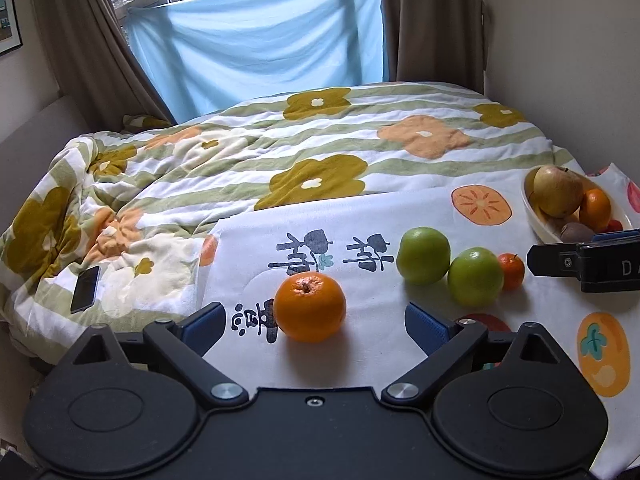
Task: Organize fruits
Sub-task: 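Grasp a large orange with the left gripper while the right approaches a green apple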
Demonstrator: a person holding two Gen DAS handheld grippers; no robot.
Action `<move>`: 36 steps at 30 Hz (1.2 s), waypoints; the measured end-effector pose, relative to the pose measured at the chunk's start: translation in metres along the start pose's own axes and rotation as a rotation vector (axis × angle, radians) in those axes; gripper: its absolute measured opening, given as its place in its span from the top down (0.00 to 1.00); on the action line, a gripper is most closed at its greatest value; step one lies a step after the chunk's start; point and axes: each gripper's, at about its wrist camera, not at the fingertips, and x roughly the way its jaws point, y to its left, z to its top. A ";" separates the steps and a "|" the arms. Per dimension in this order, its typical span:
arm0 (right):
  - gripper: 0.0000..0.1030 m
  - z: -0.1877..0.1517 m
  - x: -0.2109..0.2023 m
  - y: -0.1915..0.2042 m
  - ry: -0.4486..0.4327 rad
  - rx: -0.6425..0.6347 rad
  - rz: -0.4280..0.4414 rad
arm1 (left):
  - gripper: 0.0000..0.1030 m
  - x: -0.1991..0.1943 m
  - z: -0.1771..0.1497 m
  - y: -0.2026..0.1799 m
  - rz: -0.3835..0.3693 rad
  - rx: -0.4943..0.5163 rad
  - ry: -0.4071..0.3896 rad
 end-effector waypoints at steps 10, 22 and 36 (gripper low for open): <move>0.00 -0.019 0.042 0.026 0.002 0.106 -0.120 | 0.05 0.063 -0.003 0.026 -0.136 0.094 0.060; 0.01 -0.018 0.062 0.038 0.019 0.104 -0.152 | 0.27 0.094 0.001 0.027 -0.200 0.076 0.089; 0.06 -0.011 0.081 0.052 0.028 0.042 -0.145 | 0.36 0.096 -0.004 0.030 -0.183 0.048 0.085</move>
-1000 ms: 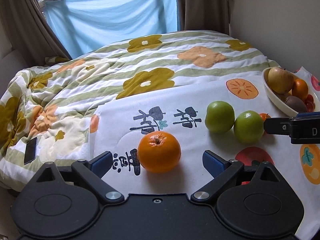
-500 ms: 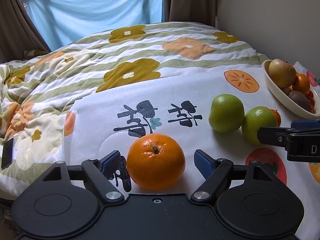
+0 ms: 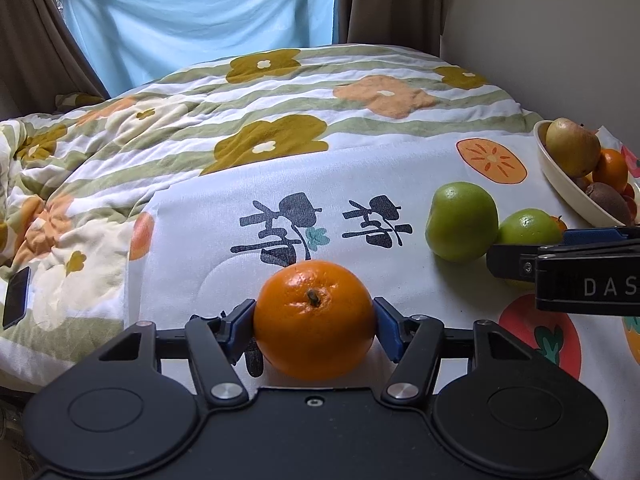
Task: Organize fruits
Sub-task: 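Grasp a large orange with the left gripper while the right approaches a green apple, then carry the orange toward the bowl with the left gripper while the right grasps the green apple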
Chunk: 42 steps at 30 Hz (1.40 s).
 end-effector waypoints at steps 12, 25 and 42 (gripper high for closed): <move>0.19 -0.005 0.003 0.013 -0.033 -0.087 -0.087 | 0.36 -0.003 -0.004 0.000 0.008 -0.003 0.003; 0.29 -0.011 0.002 0.014 -0.044 -0.096 -0.128 | 0.36 -0.008 -0.010 -0.001 0.012 0.006 0.004; 0.36 -0.019 -0.021 0.008 -0.077 -0.076 -0.094 | 0.37 -0.029 -0.012 -0.014 -0.002 0.010 -0.006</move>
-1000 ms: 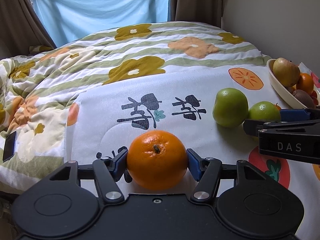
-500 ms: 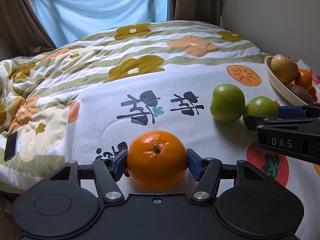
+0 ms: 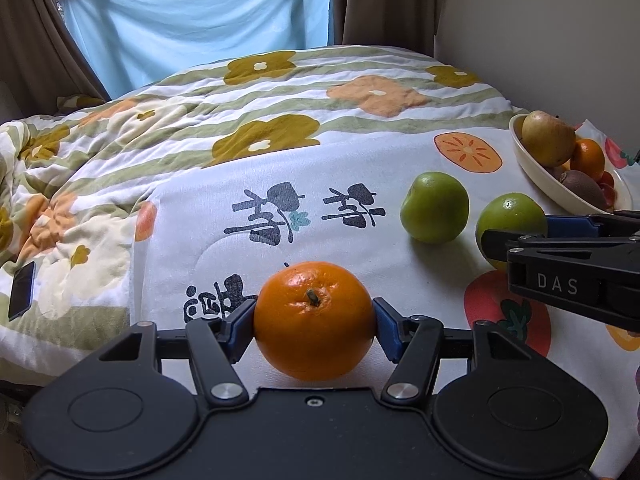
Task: Organize fruits
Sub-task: 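Carry the orange toward the bowl with the left gripper while the right grasps the green apple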
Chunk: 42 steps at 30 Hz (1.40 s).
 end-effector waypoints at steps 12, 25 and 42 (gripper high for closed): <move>0.36 0.010 -0.051 -0.056 -0.059 0.056 0.028 | 0.37 -0.043 0.022 -0.049 -0.040 0.019 -0.067; 0.36 0.043 -0.073 -0.182 -0.098 0.067 0.043 | 0.37 -0.055 0.074 -0.147 -0.074 -0.012 -0.120; 0.36 0.087 -0.004 -0.276 -0.080 -0.021 0.108 | 0.37 0.025 0.126 -0.225 -0.028 -0.039 -0.078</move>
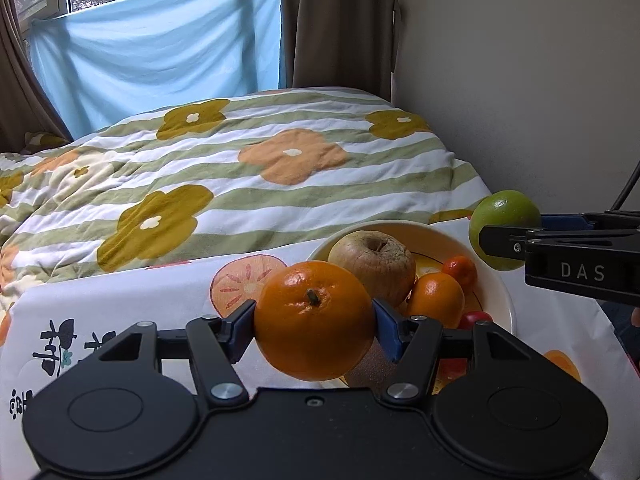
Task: Organize fruits
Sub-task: 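Release the orange in the bowl with the left gripper while the right drops the green apple there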
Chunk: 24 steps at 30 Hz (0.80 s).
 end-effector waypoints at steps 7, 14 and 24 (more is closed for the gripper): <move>0.36 0.005 0.033 -0.015 0.023 -0.013 0.030 | 0.37 0.027 -0.001 -0.009 0.034 0.002 0.038; 0.36 0.006 0.051 -0.020 0.035 -0.020 0.061 | 0.33 0.032 -0.001 -0.013 0.045 -0.004 0.040; 0.36 0.008 0.071 -0.024 0.063 -0.012 0.114 | 0.11 0.009 -0.004 -0.014 0.076 0.027 0.006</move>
